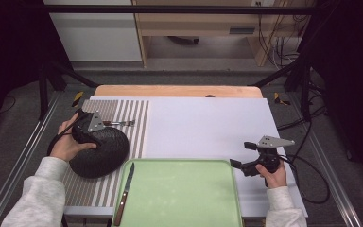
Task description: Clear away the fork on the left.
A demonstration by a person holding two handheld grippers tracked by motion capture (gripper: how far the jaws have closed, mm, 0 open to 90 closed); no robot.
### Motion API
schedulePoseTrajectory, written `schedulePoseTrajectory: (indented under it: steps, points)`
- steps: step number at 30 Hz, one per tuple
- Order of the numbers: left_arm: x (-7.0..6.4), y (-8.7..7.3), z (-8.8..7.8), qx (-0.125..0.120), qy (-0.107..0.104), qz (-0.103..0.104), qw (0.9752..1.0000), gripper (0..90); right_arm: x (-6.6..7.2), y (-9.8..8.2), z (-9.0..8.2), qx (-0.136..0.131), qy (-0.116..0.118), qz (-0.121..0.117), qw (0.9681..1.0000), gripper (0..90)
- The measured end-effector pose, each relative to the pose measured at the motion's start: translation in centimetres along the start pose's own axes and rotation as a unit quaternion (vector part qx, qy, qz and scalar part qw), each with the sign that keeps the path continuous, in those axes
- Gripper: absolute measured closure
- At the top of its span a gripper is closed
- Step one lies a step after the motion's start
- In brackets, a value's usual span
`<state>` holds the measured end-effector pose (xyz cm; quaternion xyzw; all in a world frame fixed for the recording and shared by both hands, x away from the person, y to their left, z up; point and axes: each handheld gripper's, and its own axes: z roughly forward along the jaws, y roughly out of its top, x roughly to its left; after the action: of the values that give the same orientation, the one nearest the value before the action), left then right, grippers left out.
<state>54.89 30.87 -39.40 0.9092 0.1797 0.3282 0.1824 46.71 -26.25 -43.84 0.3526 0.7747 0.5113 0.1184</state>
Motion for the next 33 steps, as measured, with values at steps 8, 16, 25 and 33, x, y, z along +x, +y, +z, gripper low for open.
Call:
schedulePoseTrajectory:
  steps: [8,16,25,33]
  points:
    - [0.8,-0.4,1.1,0.014,0.007,0.038,0.9992,5.6,0.0,0.0,0.0,0.000,0.000,0.000,1.0000,0.5]
    - [1.7,-0.7,1.6,0.031,0.026,0.050,0.9979,8.5,0.0,0.0,0.0,0.001,-0.001,0.000,1.0000,0.5]
    - [3.0,-1.3,2.3,0.047,0.052,0.058,0.9958,9.0,0.0,0.0,0.0,0.004,-0.001,0.000,1.0000,0.5]
    - [3.7,-1.7,2.8,0.060,0.068,0.091,0.9917,13.5,0.0,0.0,-0.1,0.001,-0.001,-0.001,1.0000,0.5]
